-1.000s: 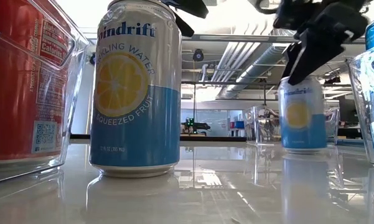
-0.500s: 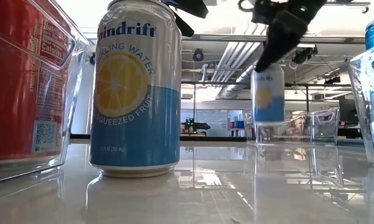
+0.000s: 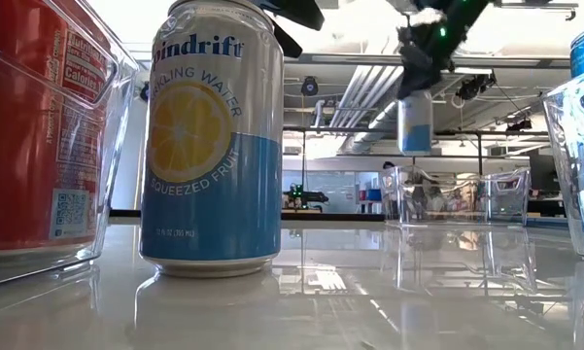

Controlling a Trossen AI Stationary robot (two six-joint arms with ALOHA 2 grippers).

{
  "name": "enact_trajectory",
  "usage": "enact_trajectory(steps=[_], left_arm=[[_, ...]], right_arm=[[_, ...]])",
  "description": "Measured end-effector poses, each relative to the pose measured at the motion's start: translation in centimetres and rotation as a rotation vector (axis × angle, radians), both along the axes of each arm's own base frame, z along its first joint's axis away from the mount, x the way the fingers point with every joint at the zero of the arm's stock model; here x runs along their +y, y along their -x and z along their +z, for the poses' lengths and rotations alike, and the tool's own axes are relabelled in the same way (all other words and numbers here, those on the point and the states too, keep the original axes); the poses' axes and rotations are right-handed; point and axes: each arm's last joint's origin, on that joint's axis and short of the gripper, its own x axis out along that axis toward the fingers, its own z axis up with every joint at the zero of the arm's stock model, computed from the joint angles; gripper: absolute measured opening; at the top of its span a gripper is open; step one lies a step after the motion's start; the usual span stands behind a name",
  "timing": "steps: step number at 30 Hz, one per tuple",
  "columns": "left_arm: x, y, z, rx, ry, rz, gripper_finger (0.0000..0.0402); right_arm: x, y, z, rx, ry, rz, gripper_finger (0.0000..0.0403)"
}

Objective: Sort soda cans
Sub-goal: Put the middle right blue-white soda can into the top right transparent bin

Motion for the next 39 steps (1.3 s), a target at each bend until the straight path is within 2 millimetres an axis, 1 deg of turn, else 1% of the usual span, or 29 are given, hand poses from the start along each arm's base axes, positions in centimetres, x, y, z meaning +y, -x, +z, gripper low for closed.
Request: enact_trajectory(steps=[3, 6, 10, 13, 16, 22, 29, 34, 39], left_arm=[[0.0, 0.0, 0.0, 0.001, -0.007, 0.001, 0.0313], [0.1, 0.0, 0.0, 0.001, -0.007, 0.004, 0.0313], [0.1, 0.0, 0.0, 0.001, -0.008, 0.005, 0.0313], [0.1, 0.0, 0.0, 0.001, -0.007, 0.006, 0.0313], [0.1, 0.0, 0.0, 0.000, -0.006, 0.006, 0.0313], [0.1, 0.0, 0.0, -0.003, 0.001, 0.012, 0.0313], [0.2, 0.0, 0.0, -0.010, -0.005, 0.033, 0.0313], [0.2, 0.0, 0.0, -0.010, -0.005, 0.034, 0.0313], [0.2, 0.0, 0.0, -0.010, -0.005, 0.034, 0.0313]], right_arm=[[-2.6, 1.5, -1.1, -0.079, -0.052, -0.037, 0.0233], [-4.7, 1.9, -2.4, -0.140, -0.085, -0.080, 0.0233], [-6.4, 1.5, -4.6, -0.180, -0.164, -0.081, 0.0233], [-7.3, 0.8, -6.1, -0.142, -0.208, -0.079, 0.0233], [-7.9, 0.3, -7.6, -0.105, -0.256, -0.079, 0.0232], [-8.7, -0.3, -9.2, -0.075, -0.279, -0.081, 0.0232], [-8.8, -0.5, -9.4, -0.071, -0.282, -0.058, 0.0233], [-8.8, -0.5, -9.4, -0.073, -0.285, -0.055, 0.0253], [-8.9, -0.6, -9.5, -0.071, -0.287, -0.054, 0.0256]])
